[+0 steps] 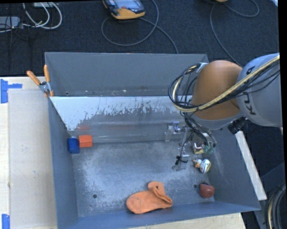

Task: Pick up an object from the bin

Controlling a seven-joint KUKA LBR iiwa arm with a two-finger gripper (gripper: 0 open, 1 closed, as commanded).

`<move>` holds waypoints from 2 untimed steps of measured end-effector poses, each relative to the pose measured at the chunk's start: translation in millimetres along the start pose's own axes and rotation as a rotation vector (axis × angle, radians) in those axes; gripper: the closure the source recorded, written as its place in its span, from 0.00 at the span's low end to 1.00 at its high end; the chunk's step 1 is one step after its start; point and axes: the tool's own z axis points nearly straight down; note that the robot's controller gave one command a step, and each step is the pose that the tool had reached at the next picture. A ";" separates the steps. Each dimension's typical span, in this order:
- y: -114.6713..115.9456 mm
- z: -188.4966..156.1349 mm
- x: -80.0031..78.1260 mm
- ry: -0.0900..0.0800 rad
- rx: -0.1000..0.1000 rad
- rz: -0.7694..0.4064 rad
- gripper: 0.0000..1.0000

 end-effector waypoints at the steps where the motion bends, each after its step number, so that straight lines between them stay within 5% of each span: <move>1: 0.0 -4.5 -1.6 -0.007 0.000 0.000 0.00; 2: 21.9 38.0 43.3 -0.005 0.000 -0.042 0.00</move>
Offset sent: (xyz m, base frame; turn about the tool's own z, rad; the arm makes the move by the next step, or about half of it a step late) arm -0.0613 0.0320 -0.0545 -0.0537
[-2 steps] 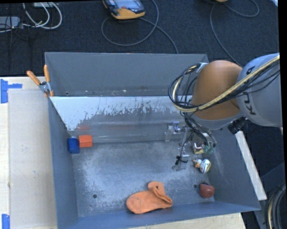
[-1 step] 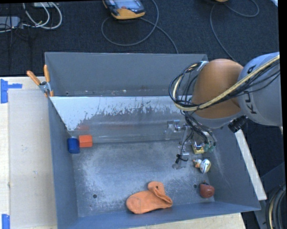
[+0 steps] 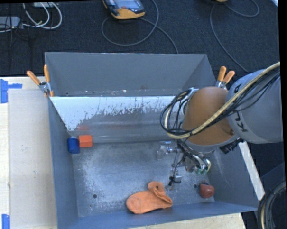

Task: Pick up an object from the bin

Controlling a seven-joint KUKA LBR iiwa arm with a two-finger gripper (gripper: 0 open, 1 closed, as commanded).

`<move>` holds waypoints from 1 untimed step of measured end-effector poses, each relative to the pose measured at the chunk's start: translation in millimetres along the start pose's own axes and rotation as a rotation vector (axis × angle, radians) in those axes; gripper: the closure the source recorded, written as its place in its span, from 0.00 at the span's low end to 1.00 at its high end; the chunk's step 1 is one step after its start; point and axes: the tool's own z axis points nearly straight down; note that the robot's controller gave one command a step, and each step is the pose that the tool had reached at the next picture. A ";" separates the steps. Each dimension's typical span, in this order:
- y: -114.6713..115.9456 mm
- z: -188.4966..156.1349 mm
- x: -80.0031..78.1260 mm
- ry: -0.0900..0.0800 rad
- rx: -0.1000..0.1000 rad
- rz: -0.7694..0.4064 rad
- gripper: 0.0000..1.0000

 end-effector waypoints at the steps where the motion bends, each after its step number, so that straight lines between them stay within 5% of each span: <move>1: 13.1 34.1 36.3 0.009 -0.002 -0.035 0.00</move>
Offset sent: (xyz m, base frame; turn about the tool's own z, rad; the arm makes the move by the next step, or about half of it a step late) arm -0.0562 0.0323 -0.0398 -0.1119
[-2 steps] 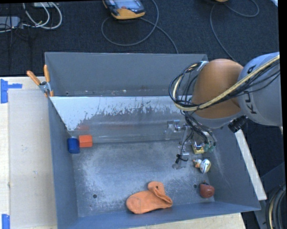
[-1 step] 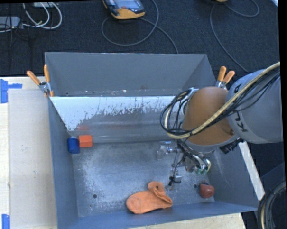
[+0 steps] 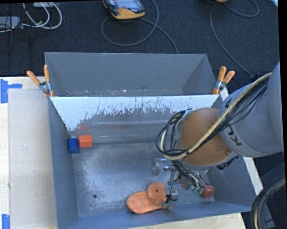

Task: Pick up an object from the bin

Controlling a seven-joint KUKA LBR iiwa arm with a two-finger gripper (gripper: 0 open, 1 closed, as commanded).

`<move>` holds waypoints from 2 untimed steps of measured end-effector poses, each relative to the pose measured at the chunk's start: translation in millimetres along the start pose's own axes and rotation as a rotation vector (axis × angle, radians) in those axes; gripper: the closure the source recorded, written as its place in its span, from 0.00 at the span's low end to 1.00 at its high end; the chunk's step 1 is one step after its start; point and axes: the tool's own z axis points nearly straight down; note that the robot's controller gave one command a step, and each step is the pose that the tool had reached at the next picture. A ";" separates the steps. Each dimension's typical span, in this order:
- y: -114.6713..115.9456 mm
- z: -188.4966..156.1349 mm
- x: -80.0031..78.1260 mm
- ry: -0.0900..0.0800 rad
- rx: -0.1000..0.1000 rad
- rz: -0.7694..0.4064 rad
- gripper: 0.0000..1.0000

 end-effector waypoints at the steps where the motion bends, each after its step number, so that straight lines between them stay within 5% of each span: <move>1: 19.9 4.1 13.2 -0.023 0.004 -0.073 0.00; 2: 36.6 12.5 19.2 -0.001 0.000 -0.093 1.00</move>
Offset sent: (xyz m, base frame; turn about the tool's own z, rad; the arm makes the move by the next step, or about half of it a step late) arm -0.0225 0.0353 -0.0124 -0.0928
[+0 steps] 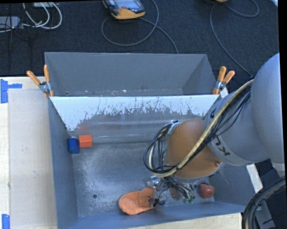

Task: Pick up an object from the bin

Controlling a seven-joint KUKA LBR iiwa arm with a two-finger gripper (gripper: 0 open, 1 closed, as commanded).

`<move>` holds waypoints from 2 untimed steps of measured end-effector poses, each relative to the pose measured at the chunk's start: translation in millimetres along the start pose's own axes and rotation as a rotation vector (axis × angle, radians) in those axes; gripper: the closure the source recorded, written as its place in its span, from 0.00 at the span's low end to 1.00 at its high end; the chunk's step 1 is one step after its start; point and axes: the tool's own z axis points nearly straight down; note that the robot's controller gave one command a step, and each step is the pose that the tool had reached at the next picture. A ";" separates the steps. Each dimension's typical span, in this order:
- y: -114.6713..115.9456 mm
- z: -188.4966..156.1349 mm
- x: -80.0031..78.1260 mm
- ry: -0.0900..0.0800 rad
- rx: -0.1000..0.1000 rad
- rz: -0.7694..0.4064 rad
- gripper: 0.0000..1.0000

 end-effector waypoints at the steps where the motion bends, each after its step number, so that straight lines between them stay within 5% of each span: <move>1: 0.0 0.0 0.0 0.000 0.000 0.000 1.00; 2: 5.6 -0.7 -5.0 0.001 0.000 0.015 1.00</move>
Offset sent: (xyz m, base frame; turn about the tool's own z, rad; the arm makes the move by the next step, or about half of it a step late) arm 0.0089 0.0138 0.0015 0.0299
